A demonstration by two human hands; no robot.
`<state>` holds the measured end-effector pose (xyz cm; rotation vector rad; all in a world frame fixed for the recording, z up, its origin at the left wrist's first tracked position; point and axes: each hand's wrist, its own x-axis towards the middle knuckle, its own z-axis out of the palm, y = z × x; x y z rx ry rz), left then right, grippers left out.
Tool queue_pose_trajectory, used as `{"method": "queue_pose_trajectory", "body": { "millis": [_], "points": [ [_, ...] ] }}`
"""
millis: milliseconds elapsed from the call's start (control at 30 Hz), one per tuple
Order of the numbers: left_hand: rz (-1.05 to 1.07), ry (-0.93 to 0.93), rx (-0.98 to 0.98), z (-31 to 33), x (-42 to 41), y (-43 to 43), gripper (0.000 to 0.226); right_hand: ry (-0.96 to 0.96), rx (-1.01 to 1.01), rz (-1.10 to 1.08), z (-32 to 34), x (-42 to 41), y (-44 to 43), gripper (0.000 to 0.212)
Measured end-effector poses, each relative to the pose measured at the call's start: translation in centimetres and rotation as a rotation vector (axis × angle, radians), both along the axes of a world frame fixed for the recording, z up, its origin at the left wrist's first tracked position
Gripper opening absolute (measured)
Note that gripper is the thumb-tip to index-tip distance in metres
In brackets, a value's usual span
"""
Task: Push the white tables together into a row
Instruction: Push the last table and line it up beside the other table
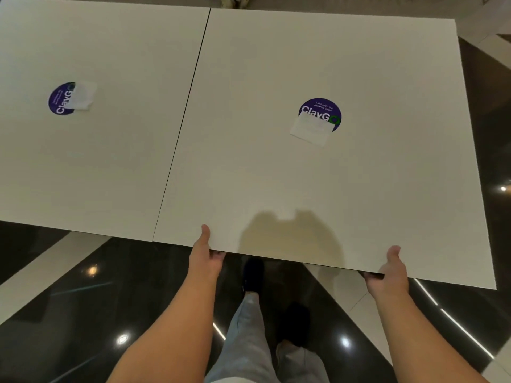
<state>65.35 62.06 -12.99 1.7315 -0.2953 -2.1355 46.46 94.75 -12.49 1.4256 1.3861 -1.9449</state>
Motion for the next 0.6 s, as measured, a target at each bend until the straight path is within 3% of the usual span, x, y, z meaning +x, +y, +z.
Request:
{"method": "queue_pose_trajectory", "body": {
  "millis": [133,600],
  "points": [
    [-0.014,-0.026,-0.001,-0.18,0.33,-0.27,0.023,0.05,-0.012,0.005,-0.07,0.39,0.3,0.051],
    [-0.025,-0.025,-0.023,-0.79,0.87,0.07,0.034,0.065,0.032,0.02,0.31,0.26,0.52,0.044]
  ]
}}
